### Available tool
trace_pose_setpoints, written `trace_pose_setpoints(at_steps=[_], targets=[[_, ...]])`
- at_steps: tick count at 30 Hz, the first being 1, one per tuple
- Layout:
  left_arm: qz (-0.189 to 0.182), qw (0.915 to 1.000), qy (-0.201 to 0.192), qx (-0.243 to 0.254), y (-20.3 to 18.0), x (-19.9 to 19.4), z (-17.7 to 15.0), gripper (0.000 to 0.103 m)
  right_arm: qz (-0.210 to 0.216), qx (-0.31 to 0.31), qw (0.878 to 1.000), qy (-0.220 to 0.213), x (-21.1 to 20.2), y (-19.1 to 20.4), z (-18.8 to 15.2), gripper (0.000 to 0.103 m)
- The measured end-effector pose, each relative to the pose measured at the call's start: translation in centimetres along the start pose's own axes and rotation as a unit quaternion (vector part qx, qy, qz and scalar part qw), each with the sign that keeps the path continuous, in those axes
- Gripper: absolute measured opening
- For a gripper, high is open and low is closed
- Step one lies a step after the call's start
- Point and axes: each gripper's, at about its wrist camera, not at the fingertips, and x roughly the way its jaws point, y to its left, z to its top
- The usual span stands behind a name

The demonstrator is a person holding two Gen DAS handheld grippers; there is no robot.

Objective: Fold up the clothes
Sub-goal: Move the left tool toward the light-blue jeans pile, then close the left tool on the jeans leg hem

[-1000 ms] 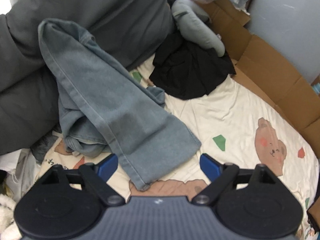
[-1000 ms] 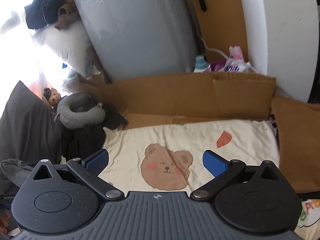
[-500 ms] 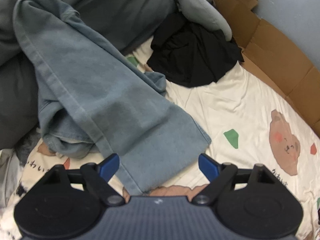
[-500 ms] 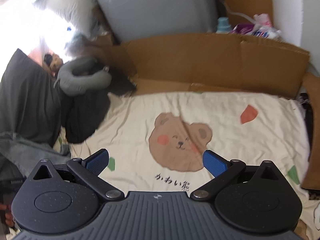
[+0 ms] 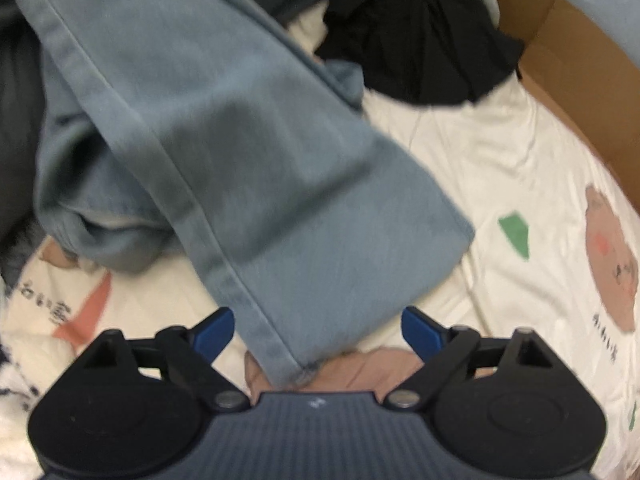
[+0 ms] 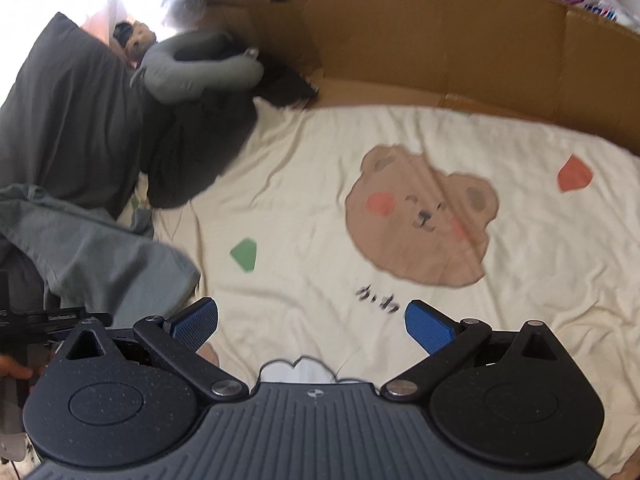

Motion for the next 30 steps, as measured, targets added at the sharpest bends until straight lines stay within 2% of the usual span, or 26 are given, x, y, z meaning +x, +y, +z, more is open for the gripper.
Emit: trace_pose_setpoints(at_steps=[3,8,14,21,24,26,28,30], targets=[[0.003,0.9996,0.01,0.025,-0.1,1.4,-0.7,0.092,-0.003,-0.013,1.0,0.007,0.8,0.5,-0.6,0.102],[-0.005,0.9996,0.023,0.016,0.3,3.5,-1.4,0.089,0.003,-0.014,1.0,0.01,2.4,1.3,-1.1,0.102],[-0.021,0.9996,0.016,-0.014,1.0,4.1,-1.9,0.079,0.02,-0.023,0.999,0.017,4.0,2.5,-1.8,0.102],[-0.04,0.9981,-0.005,-0.046,2.3,3.9,-2.6,0.064,0.029,-0.033,0.998,0.049,6.0,2.8,-3.6,0.102],[-0.038,0.9975,-0.007,-0.06,3.1,3.3,-3.1,0.064,0.024,-0.025,0.997,0.065,6.5,2.3,-4.3,0.102],[-0.036,0.9971,-0.008,-0.066,3.6,3.0,-3.5,0.069,0.026,-0.019,0.997,0.067,6.6,2.2,-4.4,0.102],[-0.035,0.9968,-0.008,-0.071,4.1,3.1,-3.7,0.081,0.027,-0.017,0.997,0.069,6.8,2.4,-4.4,0.102],[-0.04,0.9959,-0.008,-0.081,4.2,3.4,-3.9,0.082,0.032,-0.02,0.997,0.07,7.0,2.9,-4.5,0.102]])
